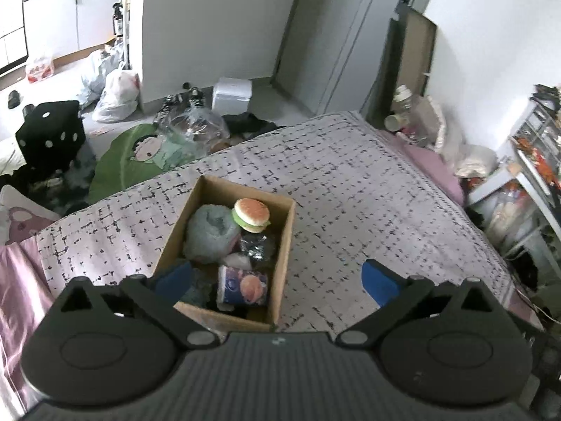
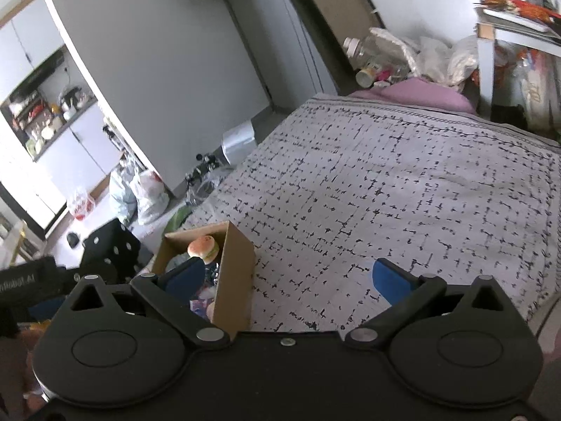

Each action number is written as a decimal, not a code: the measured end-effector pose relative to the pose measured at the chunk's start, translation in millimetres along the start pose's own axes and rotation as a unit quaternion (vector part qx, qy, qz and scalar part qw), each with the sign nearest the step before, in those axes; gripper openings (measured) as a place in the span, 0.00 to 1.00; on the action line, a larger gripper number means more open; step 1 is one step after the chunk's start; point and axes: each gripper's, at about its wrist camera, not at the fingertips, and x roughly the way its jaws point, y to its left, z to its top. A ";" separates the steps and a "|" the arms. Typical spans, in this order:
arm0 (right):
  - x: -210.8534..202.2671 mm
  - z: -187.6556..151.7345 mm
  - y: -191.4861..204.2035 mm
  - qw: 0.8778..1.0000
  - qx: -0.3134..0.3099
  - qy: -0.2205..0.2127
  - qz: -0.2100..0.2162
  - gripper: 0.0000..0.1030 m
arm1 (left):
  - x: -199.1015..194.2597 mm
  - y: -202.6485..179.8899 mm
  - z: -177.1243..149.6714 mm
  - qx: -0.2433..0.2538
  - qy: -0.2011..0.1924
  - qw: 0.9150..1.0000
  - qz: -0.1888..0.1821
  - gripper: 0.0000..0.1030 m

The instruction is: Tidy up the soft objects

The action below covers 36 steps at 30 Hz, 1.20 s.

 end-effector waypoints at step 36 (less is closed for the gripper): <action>-132.6 -45.0 15.0 0.997 -0.063 -0.033 -0.019 1.00 | -129.4 -18.9 -76.3 0.080 -0.065 0.995 -0.008 0.99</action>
